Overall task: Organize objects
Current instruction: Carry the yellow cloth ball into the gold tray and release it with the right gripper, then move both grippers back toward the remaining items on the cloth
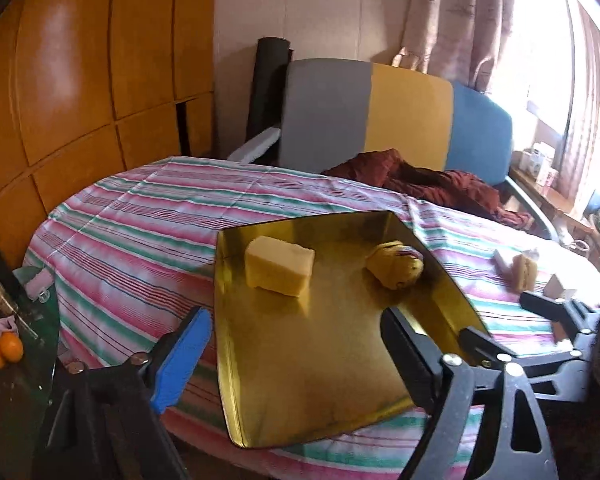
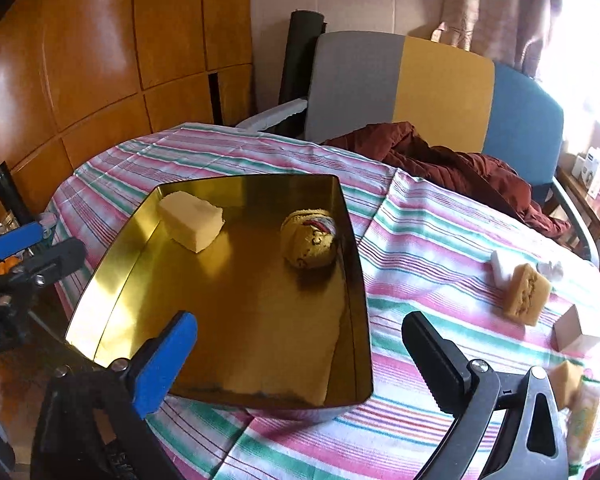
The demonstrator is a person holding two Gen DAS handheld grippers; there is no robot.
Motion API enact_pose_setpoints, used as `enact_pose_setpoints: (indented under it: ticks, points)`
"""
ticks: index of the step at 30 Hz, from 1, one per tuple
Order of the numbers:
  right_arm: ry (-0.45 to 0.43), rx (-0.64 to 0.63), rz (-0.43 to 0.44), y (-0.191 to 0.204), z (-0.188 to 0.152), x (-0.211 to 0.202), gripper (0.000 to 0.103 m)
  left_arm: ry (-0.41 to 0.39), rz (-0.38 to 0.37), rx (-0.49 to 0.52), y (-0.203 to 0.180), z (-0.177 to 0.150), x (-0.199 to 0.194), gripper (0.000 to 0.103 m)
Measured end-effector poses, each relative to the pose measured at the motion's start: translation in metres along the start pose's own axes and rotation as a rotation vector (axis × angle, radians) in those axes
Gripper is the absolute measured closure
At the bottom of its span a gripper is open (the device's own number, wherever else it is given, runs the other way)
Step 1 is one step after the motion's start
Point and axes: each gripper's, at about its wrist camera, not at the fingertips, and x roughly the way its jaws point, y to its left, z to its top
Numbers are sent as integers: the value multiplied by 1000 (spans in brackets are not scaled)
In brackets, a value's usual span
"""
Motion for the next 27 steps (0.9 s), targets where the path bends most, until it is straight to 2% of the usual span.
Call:
enact_pose_setpoints:
  ticks: [2, 6, 16, 27]
  points:
    - [2, 14, -2, -3, -2, -1, 0, -34, -20, -8, 2, 6, -16, 19]
    - [-3, 52, -11, -12, -5, -3, 0, -69, 36, 55, -2, 9, -27, 18]
    - [-13, 88, -72, -31, -22, -14, 0, 18, 29, 114, -34, -12, 2, 18]
    - [-29, 188, -169, -81, -39, -40, 0, 40, -45, 231, -85, -21, 19, 18]
